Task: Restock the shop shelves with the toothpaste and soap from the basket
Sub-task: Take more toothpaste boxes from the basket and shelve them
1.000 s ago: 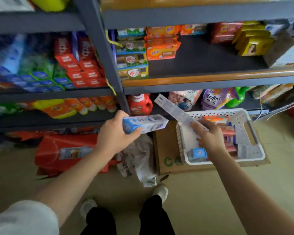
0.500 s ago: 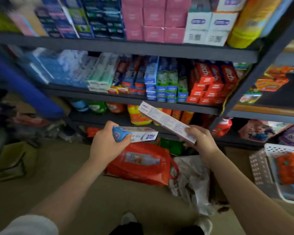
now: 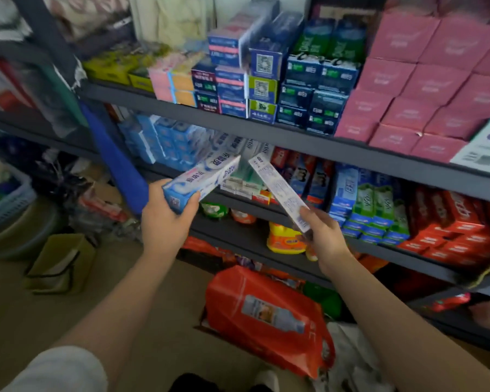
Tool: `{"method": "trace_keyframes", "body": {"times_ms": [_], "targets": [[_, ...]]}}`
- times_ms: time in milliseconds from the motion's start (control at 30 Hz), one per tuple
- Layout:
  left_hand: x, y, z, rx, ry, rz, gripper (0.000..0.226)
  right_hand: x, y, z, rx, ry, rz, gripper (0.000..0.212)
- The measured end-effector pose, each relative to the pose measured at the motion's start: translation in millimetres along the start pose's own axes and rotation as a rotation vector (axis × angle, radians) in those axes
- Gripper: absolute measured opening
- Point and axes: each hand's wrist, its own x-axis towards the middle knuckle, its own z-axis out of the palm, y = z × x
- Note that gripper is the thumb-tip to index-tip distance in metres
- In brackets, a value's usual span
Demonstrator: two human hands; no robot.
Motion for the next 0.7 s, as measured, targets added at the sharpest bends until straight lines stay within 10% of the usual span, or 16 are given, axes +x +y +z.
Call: {"method": "trace_keyframes", "body": {"times_ms": [233, 533, 700], "targets": [[86.2, -52.6, 41.5, -0.023, -0.081, -0.012, 0.055, 34.9, -4.1, 84.4, -0.292, 0.191, -0.205, 0.051], [140.2, -122.1, 69.0, 0.198, -0.642, 0.137, 0.063, 79.8, -16.9, 203.9, -0.624, 0.445, -0.351, 0.049], [163.9, -127.1, 72.8, 0.227, -0.805, 0.332, 0.058, 94.3, -1.2, 242.8, -0.92, 0.308, -0.226, 0.063]]}}
